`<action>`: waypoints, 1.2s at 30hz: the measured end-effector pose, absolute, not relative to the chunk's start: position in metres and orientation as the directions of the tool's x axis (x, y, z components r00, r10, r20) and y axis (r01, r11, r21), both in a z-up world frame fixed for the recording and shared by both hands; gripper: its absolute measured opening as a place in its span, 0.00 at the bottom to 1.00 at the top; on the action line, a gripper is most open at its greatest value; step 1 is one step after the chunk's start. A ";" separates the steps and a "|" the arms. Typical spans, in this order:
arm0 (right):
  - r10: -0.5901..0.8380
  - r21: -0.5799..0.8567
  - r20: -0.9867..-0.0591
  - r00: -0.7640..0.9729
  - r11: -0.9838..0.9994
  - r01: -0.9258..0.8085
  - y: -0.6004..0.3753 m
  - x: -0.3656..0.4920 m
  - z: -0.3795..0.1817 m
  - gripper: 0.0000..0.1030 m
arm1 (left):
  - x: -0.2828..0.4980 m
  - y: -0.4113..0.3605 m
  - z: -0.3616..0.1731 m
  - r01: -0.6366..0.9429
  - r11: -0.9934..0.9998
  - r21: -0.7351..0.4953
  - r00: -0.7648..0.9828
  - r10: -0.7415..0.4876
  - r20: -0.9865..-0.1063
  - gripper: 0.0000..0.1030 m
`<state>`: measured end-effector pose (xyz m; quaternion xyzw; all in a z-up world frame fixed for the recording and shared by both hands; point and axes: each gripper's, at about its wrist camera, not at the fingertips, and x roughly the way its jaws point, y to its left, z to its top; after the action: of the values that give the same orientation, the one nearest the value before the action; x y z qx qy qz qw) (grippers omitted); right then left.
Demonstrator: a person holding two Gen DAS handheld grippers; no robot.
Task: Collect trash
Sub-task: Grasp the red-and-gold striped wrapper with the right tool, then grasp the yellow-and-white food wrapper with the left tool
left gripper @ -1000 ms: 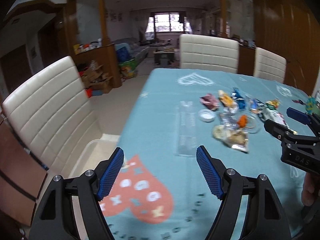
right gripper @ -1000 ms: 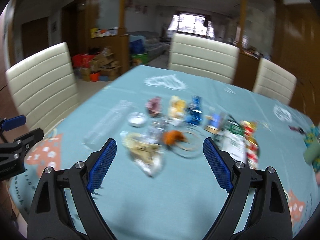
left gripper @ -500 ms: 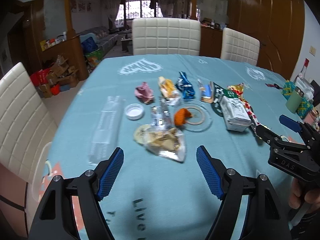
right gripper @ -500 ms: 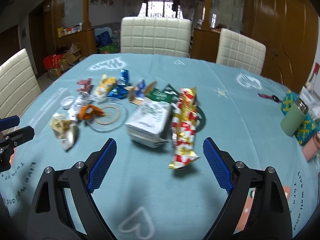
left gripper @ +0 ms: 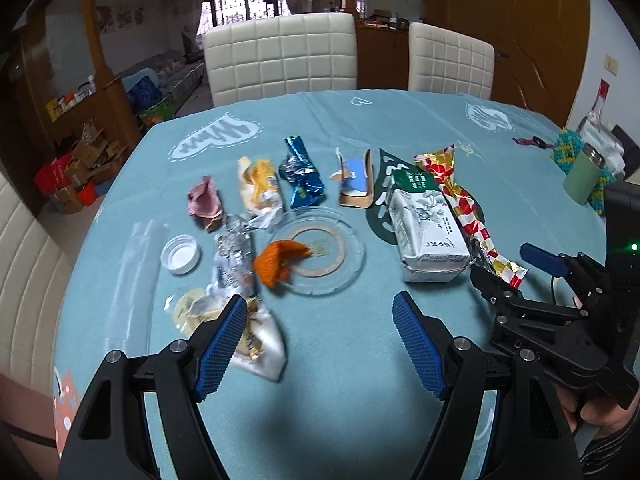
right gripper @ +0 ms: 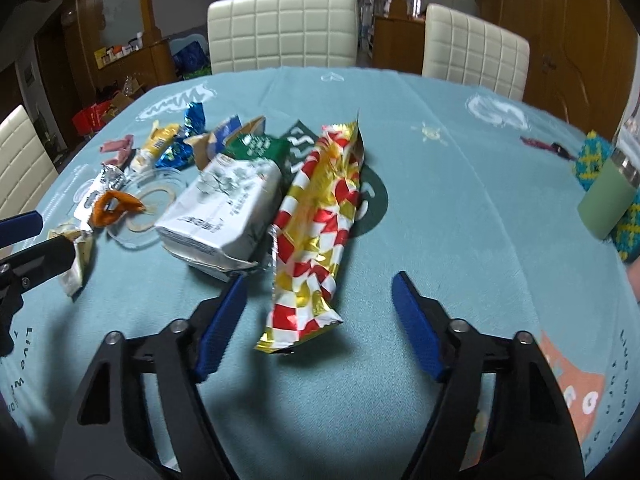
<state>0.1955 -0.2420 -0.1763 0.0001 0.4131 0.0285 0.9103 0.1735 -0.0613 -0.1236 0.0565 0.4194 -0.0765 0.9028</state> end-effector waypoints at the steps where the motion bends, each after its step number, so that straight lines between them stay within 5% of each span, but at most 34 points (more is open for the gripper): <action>1: 0.063 0.037 -0.763 0.644 0.998 -0.054 -0.243 0.197 -0.180 0.56 | 0.175 -0.063 -0.125 0.186 0.982 0.038 0.632 -0.090 -0.770 0.71; 4: 0.077 0.055 -0.771 0.633 0.997 -0.055 -0.246 0.199 -0.184 0.27 | 0.180 -0.060 -0.133 0.159 0.986 0.049 0.619 -0.061 -0.783 0.71; 10: 0.029 0.053 -0.717 0.696 0.998 0.013 -0.253 0.194 -0.172 0.24 | 0.177 -0.032 -0.142 0.020 0.997 0.081 0.614 0.051 -0.787 0.71; 15: 0.038 0.052 -0.628 0.778 0.999 -0.006 -0.246 0.181 -0.150 0.24 | 0.183 -0.015 -0.159 -0.017 0.999 0.030 0.551 0.034 -0.834 0.71; 21: 0.087 0.041 -0.631 0.771 0.996 -0.080 -0.226 0.180 -0.146 0.24 | 0.190 -0.007 -0.170 -0.036 0.999 -0.034 0.517 -0.010 -0.856 0.71; 24: 0.101 0.050 -0.643 0.759 0.995 -0.091 -0.222 0.181 -0.147 0.24 | 0.187 -0.005 -0.168 -0.021 0.999 -0.036 0.526 -0.019 -0.851 0.49; 27: 0.115 0.062 -0.649 0.752 0.993 -0.099 -0.219 0.180 -0.147 0.24 | 0.184 0.001 -0.164 -0.021 0.998 -0.067 0.528 -0.046 -0.848 0.38; 36: 0.132 0.033 -0.620 0.773 0.989 -0.142 -0.198 0.160 -0.127 0.24 | 0.151 0.017 -0.139 -0.011 0.998 -0.061 0.616 -0.042 -0.787 0.32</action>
<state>0.1600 -0.1976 -0.1270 -0.0077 0.3288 0.0727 0.9416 0.1506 0.0166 -0.1390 -0.0298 0.4381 -0.0086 0.8984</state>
